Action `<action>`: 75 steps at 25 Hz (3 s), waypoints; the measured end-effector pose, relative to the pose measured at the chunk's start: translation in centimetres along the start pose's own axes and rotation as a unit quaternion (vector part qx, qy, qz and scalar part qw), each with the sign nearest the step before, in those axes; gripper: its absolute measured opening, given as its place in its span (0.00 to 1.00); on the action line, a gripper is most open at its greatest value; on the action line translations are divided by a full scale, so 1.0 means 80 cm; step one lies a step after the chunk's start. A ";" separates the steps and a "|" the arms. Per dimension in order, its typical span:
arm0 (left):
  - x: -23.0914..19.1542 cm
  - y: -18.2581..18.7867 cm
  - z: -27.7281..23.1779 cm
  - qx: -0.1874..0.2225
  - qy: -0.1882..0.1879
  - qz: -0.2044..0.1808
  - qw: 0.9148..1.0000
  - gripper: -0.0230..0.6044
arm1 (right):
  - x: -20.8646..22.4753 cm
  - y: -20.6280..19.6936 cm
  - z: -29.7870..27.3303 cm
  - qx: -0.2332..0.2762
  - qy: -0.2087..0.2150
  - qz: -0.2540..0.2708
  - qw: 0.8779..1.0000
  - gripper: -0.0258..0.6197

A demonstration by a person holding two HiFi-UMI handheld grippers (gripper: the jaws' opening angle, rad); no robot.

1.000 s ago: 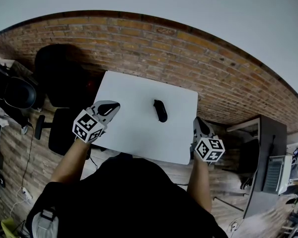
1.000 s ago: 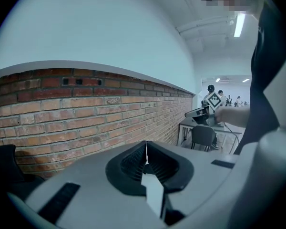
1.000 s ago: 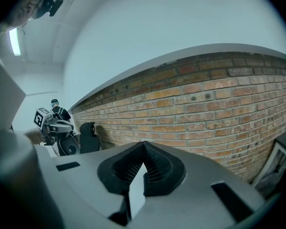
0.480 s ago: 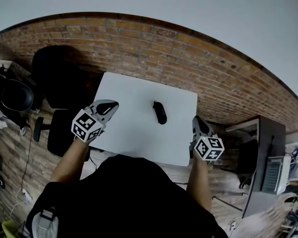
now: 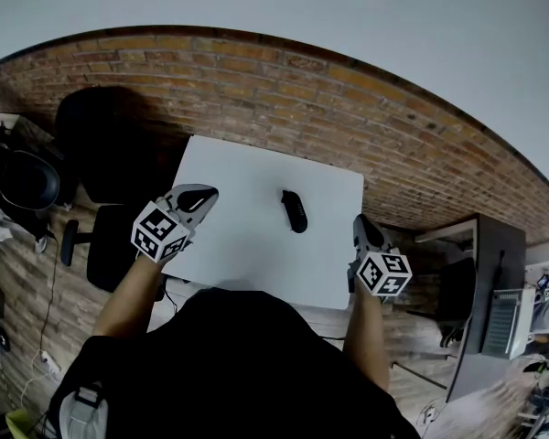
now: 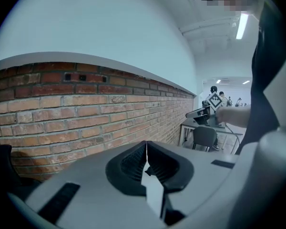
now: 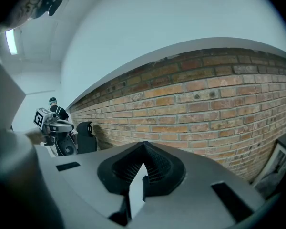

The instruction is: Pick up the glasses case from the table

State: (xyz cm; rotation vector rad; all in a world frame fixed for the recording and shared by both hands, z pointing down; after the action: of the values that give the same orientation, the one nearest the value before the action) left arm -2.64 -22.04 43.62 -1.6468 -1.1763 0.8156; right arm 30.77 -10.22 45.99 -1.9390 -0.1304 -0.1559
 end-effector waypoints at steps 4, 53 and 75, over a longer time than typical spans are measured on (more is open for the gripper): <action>-0.009 -0.002 -0.006 -0.002 -0.002 0.001 1.000 0.06 | 0.001 -0.004 -0.012 -0.006 0.000 -0.002 1.000 0.06; -0.101 -0.066 -0.039 -0.058 0.008 0.027 0.998 0.06 | 0.003 -0.206 -0.201 -0.198 0.003 -0.023 0.980 0.09; -0.109 -0.078 -0.057 -0.066 -0.005 0.031 0.997 0.06 | -0.004 -0.264 -0.250 -0.265 0.022 -0.010 0.964 0.21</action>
State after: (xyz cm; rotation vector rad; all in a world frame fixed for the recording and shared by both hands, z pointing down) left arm -3.52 -30.96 51.11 -1.7963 -1.2147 0.7996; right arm 26.00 -21.15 72.54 -2.4668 -0.0827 -0.2675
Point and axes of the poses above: the fingertips, and each gripper's own axes: z backward along the fingers, x to its right, y out of its top, the point moved 2 cm from there along z, backward along the fingers, and after that the axes turned 4 degrees about -y, right-handed, at the moved point
